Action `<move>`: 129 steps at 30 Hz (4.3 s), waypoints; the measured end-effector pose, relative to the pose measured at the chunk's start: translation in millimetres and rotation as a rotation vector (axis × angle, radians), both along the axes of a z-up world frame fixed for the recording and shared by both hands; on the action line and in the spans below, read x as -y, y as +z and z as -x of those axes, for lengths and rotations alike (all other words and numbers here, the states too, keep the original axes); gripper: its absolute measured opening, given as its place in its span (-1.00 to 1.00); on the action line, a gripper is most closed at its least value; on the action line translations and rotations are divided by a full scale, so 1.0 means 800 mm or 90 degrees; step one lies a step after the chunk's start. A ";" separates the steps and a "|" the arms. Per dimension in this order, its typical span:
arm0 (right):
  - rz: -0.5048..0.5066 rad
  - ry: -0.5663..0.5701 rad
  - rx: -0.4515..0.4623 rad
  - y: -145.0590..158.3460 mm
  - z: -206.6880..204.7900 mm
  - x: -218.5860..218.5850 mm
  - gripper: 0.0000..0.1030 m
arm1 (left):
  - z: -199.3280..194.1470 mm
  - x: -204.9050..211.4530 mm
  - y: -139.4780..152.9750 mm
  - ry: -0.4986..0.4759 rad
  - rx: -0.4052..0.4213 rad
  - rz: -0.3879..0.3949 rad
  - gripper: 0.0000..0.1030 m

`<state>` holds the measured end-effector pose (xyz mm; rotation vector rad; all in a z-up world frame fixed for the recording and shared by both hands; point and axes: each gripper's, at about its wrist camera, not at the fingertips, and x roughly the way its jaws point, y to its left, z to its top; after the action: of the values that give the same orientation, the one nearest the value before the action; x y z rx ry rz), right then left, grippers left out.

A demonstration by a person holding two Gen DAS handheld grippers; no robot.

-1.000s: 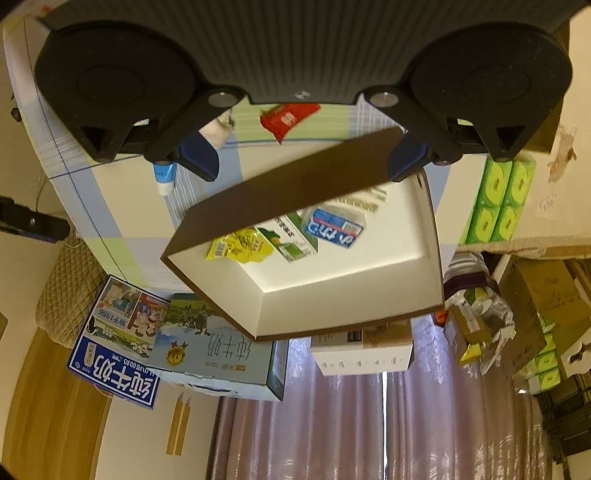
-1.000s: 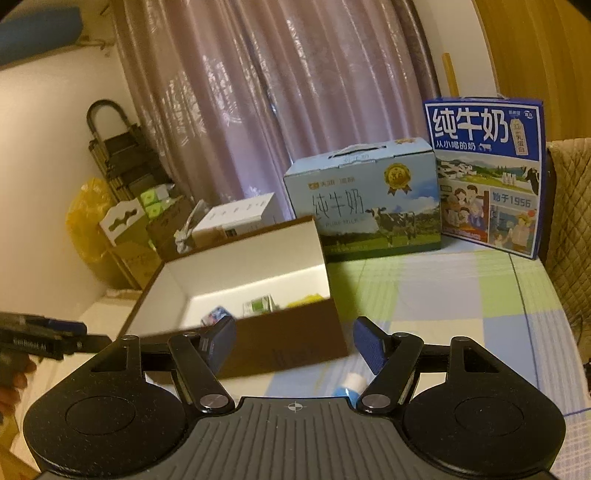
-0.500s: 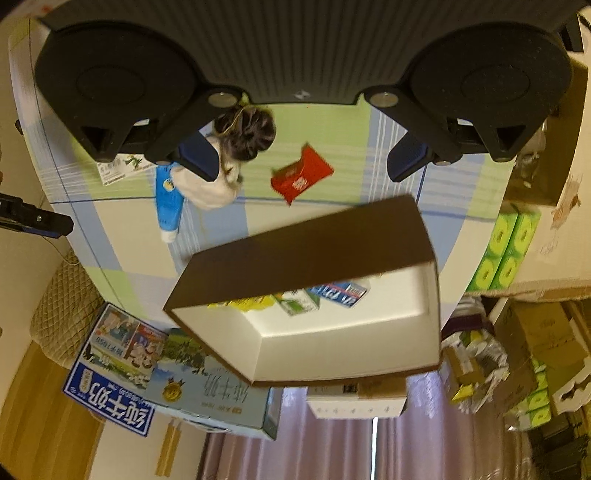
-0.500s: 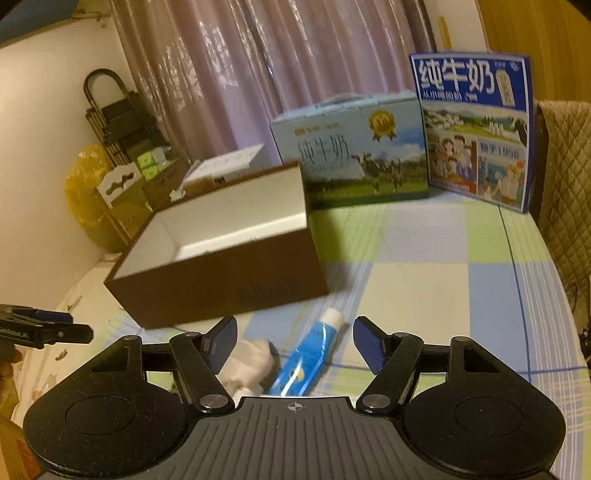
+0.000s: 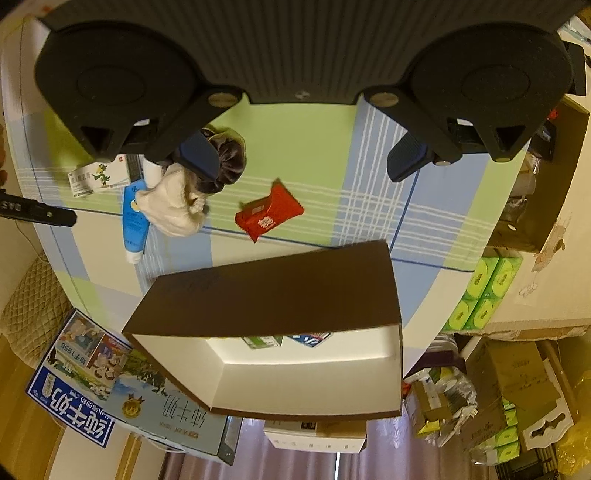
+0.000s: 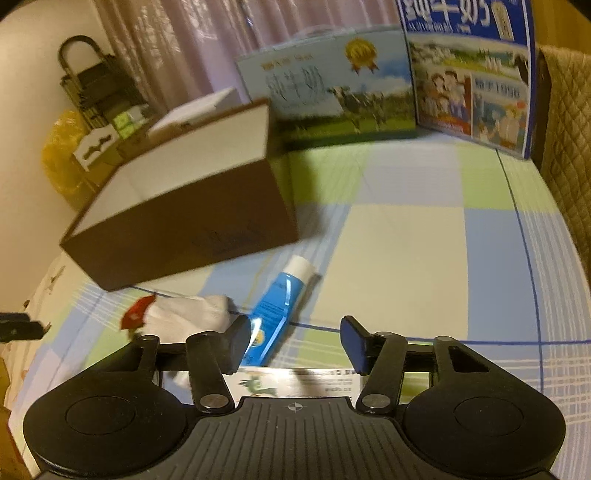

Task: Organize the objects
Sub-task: 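Move both tools back toward the white ointment box and cloth, then grasp the white ointment box with the right tool, then grasp the dark scrunchie with the left tool while the right tool lifts the ointment box, then carry the ointment box and scrunchie over the brown box with both tools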

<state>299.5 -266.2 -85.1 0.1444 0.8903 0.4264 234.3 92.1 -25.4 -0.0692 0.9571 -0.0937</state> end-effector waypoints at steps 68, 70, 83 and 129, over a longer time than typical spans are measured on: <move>0.164 -0.021 -0.047 -0.045 0.108 -0.021 -0.29 | -0.058 0.096 -0.110 -0.201 -0.088 0.003 0.39; 0.162 -0.023 -0.046 -0.045 0.110 -0.020 -0.29 | -0.060 0.099 -0.111 -0.206 -0.087 0.003 0.28; 0.164 -0.025 -0.045 -0.047 0.111 -0.022 -0.29 | -0.053 0.101 -0.103 -0.219 -0.073 0.008 -0.57; 0.041 0.093 0.175 0.138 -0.080 -0.153 -0.32 | -0.168 -0.006 0.080 -0.057 0.130 -0.006 -0.58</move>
<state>363.5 -143.9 25.3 -0.0396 0.6442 0.5386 368.9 97.0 38.5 -0.0077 0.7563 -0.1757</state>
